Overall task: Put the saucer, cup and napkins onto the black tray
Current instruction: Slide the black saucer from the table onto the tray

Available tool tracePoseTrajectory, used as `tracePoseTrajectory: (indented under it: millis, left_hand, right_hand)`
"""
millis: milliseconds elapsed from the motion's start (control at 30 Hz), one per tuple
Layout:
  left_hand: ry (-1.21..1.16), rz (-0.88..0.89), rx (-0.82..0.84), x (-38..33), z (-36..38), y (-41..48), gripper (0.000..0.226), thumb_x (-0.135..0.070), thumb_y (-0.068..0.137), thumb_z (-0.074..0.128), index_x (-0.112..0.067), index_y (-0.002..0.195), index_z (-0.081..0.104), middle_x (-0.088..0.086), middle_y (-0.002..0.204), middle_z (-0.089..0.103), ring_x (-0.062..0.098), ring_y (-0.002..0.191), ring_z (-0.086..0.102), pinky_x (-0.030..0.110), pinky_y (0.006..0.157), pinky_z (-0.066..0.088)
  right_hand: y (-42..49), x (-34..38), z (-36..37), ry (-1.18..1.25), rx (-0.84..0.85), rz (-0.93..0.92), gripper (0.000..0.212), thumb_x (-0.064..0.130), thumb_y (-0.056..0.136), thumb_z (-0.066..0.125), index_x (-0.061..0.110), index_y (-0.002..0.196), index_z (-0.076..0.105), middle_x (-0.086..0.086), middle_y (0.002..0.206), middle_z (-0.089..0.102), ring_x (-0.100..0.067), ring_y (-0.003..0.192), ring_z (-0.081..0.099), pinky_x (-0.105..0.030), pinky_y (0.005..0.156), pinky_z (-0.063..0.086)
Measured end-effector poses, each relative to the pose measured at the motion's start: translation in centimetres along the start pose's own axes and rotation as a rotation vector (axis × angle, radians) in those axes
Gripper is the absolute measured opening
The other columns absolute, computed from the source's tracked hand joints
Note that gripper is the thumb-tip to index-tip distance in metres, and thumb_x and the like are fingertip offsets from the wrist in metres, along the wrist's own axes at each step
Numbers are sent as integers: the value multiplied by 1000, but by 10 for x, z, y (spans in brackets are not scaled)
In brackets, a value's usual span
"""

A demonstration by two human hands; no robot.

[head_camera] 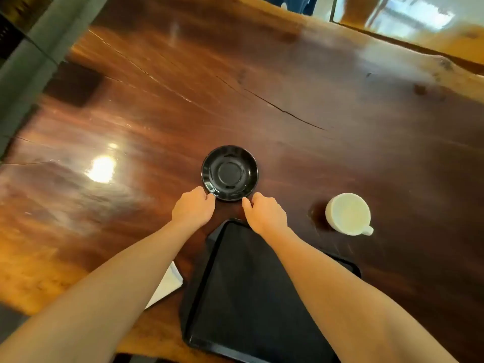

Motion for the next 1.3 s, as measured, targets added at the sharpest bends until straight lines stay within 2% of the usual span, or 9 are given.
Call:
tracePoseTrajectory:
  millis: [300,433,500,667,800,900,1000,1100,1300]
  left_hand:
    - [-138,-65,31,7,0,20,32,-45,98,43,-20,78,47,10,91,65,35,85,62,37,65,42]
    - [-205,-59,31,8,3,30,36,-50,96,43,-18,80,49,10,85,71,34,76,68,42,75,57]
    - [-249,-74,36,7,4,35,34,-47,97,46,-17,83,50,9,81,73,29,66,71,44,76,60]
    - [-394,-100,72,1,5,35,23,-35,102,48,-13,96,52,4,79,75,14,46,66,29,47,53]
    - [-427,-90,67,-4,5,36,16,-25,103,47,-12,101,55,2,76,73,14,50,67,27,46,49]
    - [-434,-99,80,-7,3,33,15,-22,103,48,-11,103,57,3,76,73,14,53,68,28,49,52]
    - [-423,-88,101,-7,3,25,13,-23,103,49,-14,103,58,3,78,75,15,55,68,29,50,53]
    - [-421,-83,101,-5,3,10,12,-23,103,50,-14,101,58,3,79,76,14,55,68,28,50,53]
    - [-403,-75,72,-1,-1,-26,14,-25,102,52,-13,97,59,1,76,76,15,49,64,31,56,53]
  right_hand:
    - [25,5,7,315,-27,146,42,47,100,43,8,106,55,-15,103,65,-35,92,64,-44,79,54]
    - [39,4,19,475,-10,223,34,45,96,46,12,103,52,-16,100,70,-33,80,72,-50,76,61]
    - [41,5,20,523,20,268,30,39,100,44,11,108,52,-14,98,71,-24,64,71,-43,67,62]
    - [40,12,14,574,140,308,26,20,107,34,4,94,51,-13,106,73,-11,49,47,-22,47,41]
    - [39,13,11,715,173,355,25,22,106,39,2,101,54,-13,86,68,-13,50,50,-24,47,38]
    - [35,11,15,758,150,379,15,24,107,38,10,106,43,-11,76,67,-15,49,45,-26,48,37]
    - [26,5,17,779,132,393,8,25,107,38,17,108,33,-11,77,69,-16,47,40,-27,46,36]
    - [15,-1,18,794,132,396,11,24,106,39,13,109,39,-13,78,70,-16,45,40,-26,44,34]
    - [-14,-7,16,747,122,323,31,21,102,47,8,73,51,-4,73,65,-16,56,59,-27,54,48]
Point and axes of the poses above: each hand's wrist, its own y-axis towards the middle knuckle, its own z-axis out of the palm, x = y × z, the point moved 4 cm from there along y, towards the middle knuckle
